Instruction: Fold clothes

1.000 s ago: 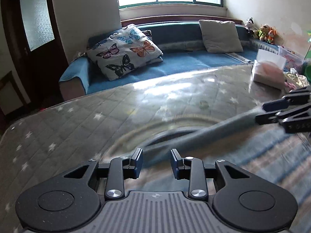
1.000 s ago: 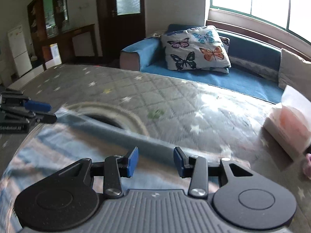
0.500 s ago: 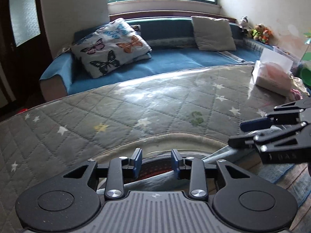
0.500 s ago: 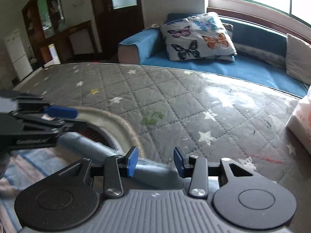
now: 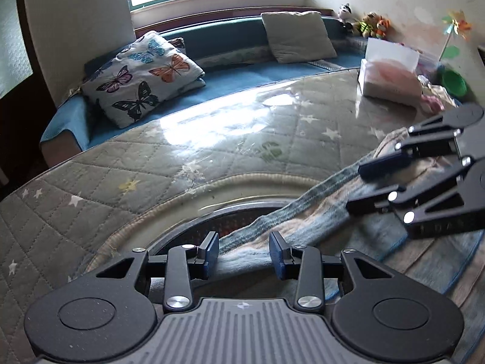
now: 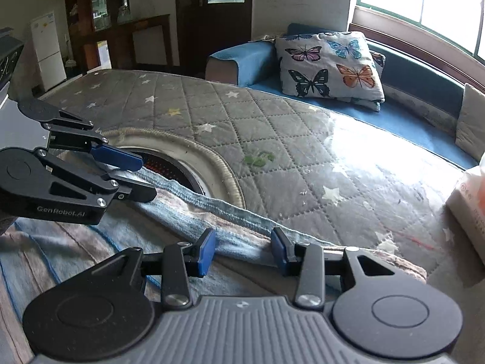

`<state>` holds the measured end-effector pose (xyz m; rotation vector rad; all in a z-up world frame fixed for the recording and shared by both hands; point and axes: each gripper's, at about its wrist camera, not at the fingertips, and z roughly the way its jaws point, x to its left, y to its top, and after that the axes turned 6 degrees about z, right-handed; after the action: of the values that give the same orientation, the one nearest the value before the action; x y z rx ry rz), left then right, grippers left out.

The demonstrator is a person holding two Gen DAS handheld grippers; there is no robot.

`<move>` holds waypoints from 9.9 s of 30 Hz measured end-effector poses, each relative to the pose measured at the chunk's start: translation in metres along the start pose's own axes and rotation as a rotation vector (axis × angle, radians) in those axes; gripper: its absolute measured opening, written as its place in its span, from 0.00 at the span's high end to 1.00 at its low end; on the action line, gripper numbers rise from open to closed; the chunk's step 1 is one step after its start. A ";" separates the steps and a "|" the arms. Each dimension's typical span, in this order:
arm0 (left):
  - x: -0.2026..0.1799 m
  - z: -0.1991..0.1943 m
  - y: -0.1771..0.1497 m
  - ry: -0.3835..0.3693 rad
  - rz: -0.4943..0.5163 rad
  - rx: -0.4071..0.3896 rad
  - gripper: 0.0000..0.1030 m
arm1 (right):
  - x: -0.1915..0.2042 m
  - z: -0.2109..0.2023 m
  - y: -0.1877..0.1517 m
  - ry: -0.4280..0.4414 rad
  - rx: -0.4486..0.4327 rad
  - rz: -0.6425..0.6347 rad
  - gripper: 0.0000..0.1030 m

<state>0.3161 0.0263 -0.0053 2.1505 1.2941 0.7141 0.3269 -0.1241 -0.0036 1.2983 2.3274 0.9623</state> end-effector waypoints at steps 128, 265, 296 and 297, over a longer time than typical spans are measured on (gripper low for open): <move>-0.145 -0.271 -0.242 0.098 0.415 -0.115 0.41 | 0.083 -0.255 -0.244 -0.121 0.062 -0.189 0.46; 0.013 -0.067 -0.071 0.047 -0.116 -0.003 0.67 | 0.040 -0.045 -0.056 -0.065 -0.080 0.163 0.63; 0.017 -0.087 -0.084 0.095 -0.141 -0.045 0.40 | -0.026 -0.104 -0.093 -0.152 -0.130 0.354 0.60; 0.016 -0.092 -0.086 0.103 -0.137 -0.054 0.36 | -0.021 -0.109 -0.096 -0.149 -0.123 0.339 0.60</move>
<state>0.2073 0.0901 0.0064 1.9830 1.4432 0.8022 0.2180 -0.2210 0.0088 1.6832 1.9423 1.0475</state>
